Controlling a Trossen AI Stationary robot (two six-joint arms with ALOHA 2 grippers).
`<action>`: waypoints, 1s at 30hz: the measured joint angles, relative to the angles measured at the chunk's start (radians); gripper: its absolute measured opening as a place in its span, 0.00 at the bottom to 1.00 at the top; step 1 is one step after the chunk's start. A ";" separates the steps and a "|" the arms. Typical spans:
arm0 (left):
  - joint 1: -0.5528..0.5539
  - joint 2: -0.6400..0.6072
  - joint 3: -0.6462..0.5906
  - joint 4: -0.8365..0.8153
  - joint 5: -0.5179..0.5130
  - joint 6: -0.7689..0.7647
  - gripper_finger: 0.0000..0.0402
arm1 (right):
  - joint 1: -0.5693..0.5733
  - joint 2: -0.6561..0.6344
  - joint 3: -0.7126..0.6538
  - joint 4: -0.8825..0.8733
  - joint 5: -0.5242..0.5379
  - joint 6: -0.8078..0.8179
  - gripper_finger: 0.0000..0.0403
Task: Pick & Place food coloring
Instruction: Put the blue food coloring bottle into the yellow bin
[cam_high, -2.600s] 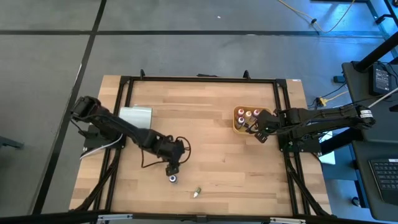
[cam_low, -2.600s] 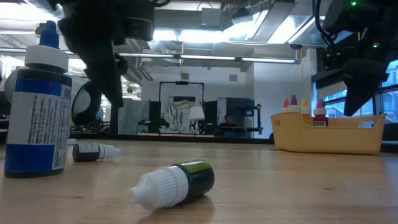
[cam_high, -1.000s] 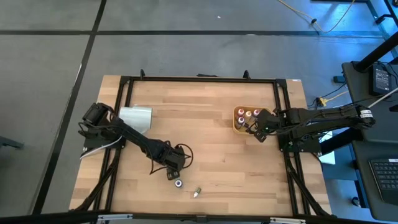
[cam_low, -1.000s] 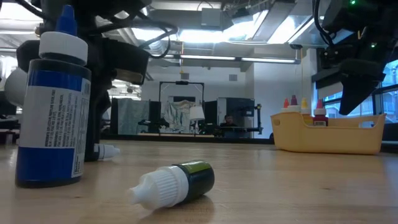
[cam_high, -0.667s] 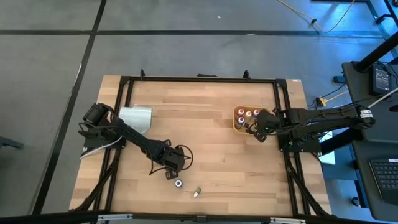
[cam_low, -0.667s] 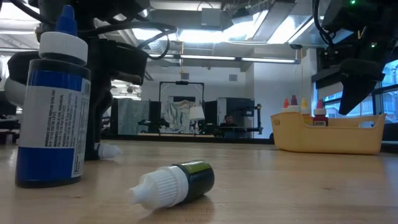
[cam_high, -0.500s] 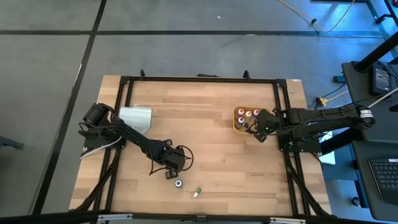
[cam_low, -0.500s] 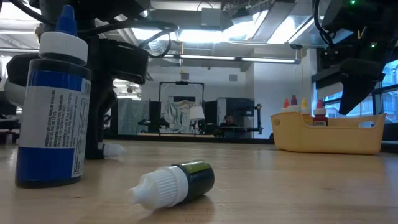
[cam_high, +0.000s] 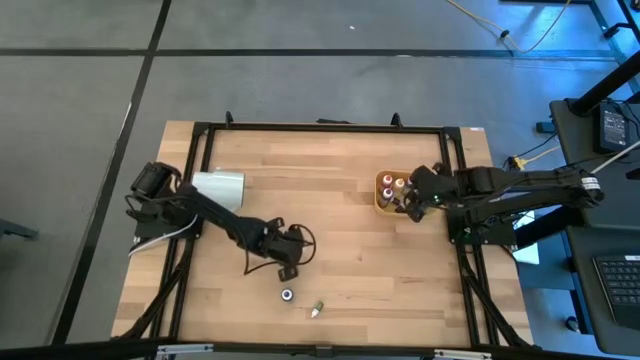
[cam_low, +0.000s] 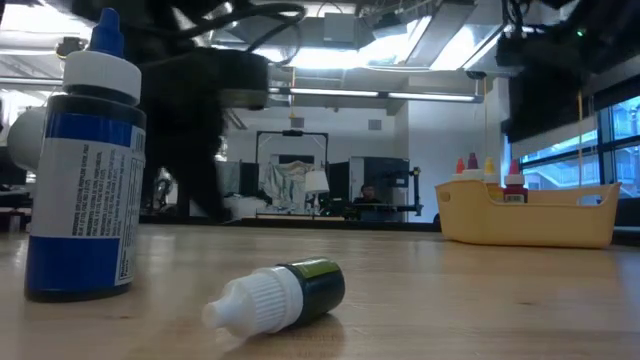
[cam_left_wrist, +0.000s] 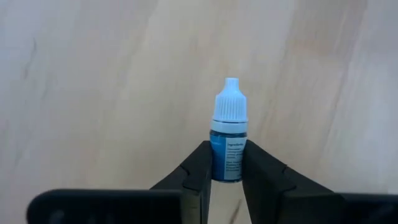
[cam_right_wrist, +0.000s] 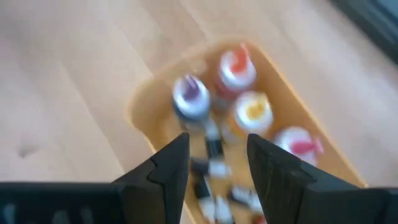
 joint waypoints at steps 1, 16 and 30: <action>0.012 0.000 0.000 0.030 0.000 0.002 0.16 | 0.002 0.000 0.002 0.040 -0.003 -0.029 0.40; 0.154 0.001 0.000 0.680 0.159 0.415 0.17 | 0.055 0.010 -0.127 0.791 -0.424 -0.599 0.40; 0.184 0.001 0.002 0.749 0.176 0.310 0.18 | 0.113 0.283 -0.143 1.068 -0.501 -0.771 0.40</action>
